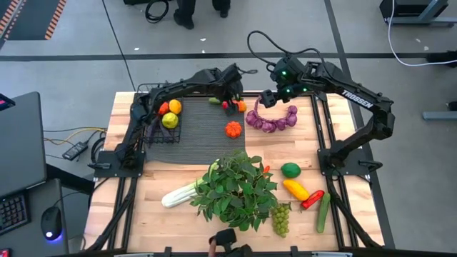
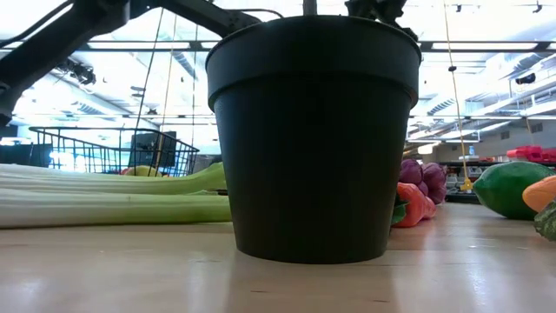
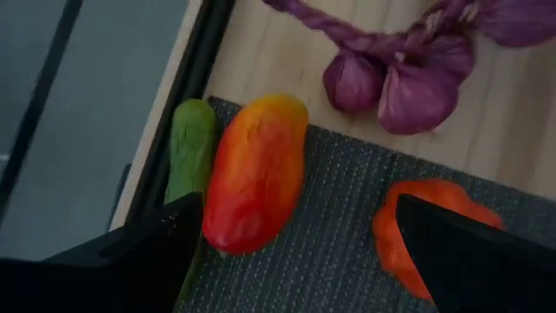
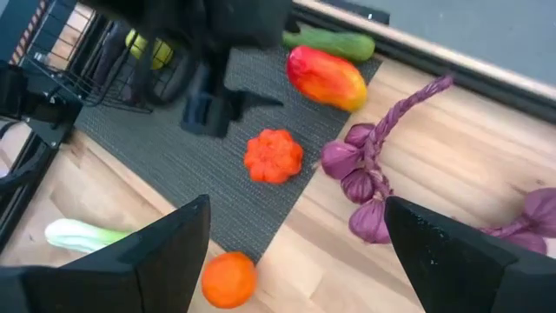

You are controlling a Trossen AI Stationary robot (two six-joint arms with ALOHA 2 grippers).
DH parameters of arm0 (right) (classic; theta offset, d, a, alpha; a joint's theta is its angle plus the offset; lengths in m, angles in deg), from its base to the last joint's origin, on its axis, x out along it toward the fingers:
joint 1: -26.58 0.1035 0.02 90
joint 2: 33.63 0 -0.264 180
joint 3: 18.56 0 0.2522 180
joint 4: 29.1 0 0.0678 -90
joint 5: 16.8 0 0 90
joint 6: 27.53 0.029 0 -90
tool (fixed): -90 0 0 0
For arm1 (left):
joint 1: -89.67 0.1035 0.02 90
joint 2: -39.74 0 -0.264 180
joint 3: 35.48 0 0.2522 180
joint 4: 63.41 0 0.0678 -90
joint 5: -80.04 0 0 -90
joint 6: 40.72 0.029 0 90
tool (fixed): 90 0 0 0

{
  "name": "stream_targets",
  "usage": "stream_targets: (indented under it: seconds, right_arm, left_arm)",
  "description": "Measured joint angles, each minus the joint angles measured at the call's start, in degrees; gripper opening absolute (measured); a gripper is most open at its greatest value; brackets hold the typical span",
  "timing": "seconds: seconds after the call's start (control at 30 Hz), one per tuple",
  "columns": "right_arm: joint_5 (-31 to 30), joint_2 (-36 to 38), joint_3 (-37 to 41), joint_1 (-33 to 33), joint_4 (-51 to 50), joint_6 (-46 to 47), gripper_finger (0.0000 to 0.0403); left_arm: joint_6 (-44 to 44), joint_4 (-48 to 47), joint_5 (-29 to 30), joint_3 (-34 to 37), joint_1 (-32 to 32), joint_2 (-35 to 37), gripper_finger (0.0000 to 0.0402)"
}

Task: Build produce basket
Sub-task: Put the orange mango into the wire basket

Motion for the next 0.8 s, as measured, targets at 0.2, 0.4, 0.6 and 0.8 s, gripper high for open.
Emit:
stream_targets:
  seconds: [0.2,0.4,0.6,0.8]
  right_arm:
    - [-0.04,1.75,0.00,0.29,-0.87,0.09,0.0347]
    - [-0.02,3.15,0.00,0.59,-2.66,0.87,0.0347]
    - [0.57,3.75,0.00,0.62,-2.85,1.60,0.0347]
    - [1.98,3.79,0.00,0.65,-2.83,2.38,0.0347]
  left_arm:
    - [0.68,0.58,2.18,0.02,-1.45,-2.76,0.0387]
    - [1.67,1.31,3.32,0.02,-2.07,-3.75,0.0387]
    - [3.28,-0.52,5.38,0.02,-2.25,-5.23,0.0387]
    - [3.93,-2.34,6.69,0.06,-1.73,-6.27,0.0387]
